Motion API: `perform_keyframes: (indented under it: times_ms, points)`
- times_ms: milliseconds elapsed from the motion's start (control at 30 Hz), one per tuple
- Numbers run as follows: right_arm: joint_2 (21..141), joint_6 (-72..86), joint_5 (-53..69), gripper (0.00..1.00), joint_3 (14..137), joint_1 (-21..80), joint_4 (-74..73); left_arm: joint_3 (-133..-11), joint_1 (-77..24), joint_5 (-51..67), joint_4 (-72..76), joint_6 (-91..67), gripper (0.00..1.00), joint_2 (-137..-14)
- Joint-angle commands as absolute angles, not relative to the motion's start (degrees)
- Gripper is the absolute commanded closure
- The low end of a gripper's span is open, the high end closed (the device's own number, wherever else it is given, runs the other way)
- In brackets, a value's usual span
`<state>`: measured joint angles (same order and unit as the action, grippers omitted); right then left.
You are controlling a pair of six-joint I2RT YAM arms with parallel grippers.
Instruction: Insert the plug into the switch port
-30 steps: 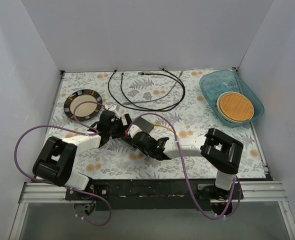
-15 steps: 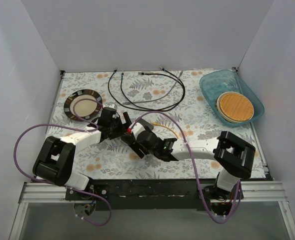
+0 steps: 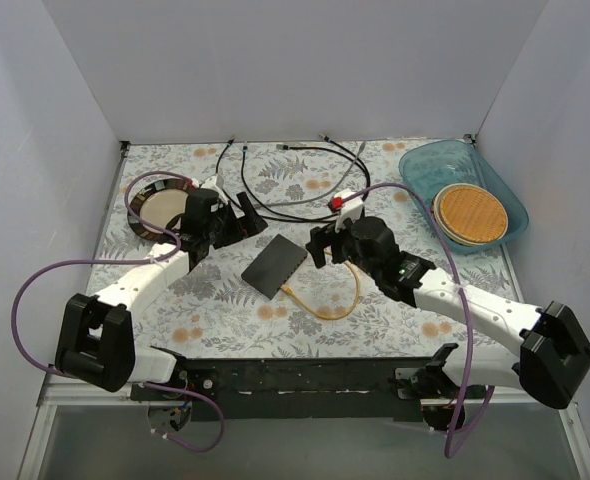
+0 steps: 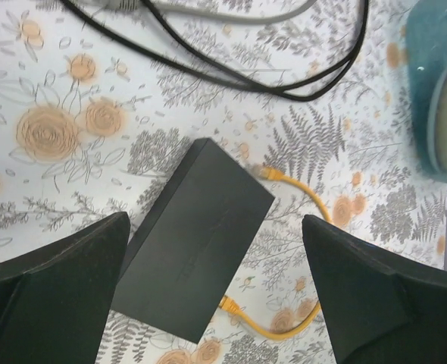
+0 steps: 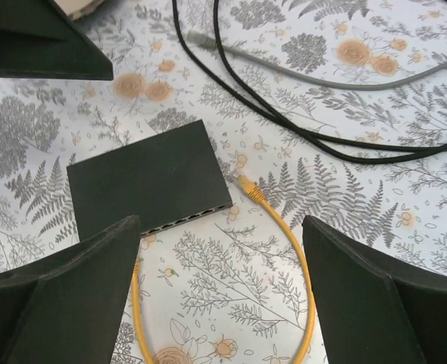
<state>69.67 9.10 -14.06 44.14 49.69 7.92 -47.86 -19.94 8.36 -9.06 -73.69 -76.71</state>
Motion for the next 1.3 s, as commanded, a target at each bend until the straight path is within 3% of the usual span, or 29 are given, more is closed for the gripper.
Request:
perform_keyframes:
  times_ms: [0, 133, 400, 667, 900, 967, 1067, 1267]
  points:
    - [68.2, 10.0, -7.7, 0.07, 44.9, 45.4, 8.6, -53.4, -19.0, 8.7, -11.6, -72.1, 0.02, -75.8]
    - [71.2, 10.0, -4.5, 0.07, 48.7, 42.2, 8.4, -57.5, -18.3, 7.7, -12.4, -71.8, 0.02, -77.7]
    - [88.2, 7.5, 4.2, 0.10, 62.9, 35.9, 7.6, -66.8, -15.7, 6.3, -16.9, -71.8, 0.02, -84.3]
    - [107.0, 2.8, 7.5, 0.16, 85.8, 35.5, 0.1, -74.7, -12.0, 11.0, -18.4, -72.5, 0.02, -87.6]
    - [119.8, 0.5, 9.2, 0.21, 101.5, 35.5, -6.7, -75.7, -9.3, 16.4, -17.1, -74.4, 0.02, -90.1]
    - [123.8, 0.2, 10.5, 0.29, 105.1, 35.6, -8.3, -74.5, -9.2, 17.1, -15.5, -75.2, 0.02, -90.2]
    - [128.5, 0.2, 11.2, 0.34, 111.7, 35.6, -11.6, -72.5, -9.1, 17.7, -13.8, -75.9, 0.02, -89.5]
    - [133.6, 0.2, 11.0, 0.34, 117.9, 36.6, -13.6, -70.6, -9.1, 17.8, -12.9, -78.2, 0.02, -88.2]
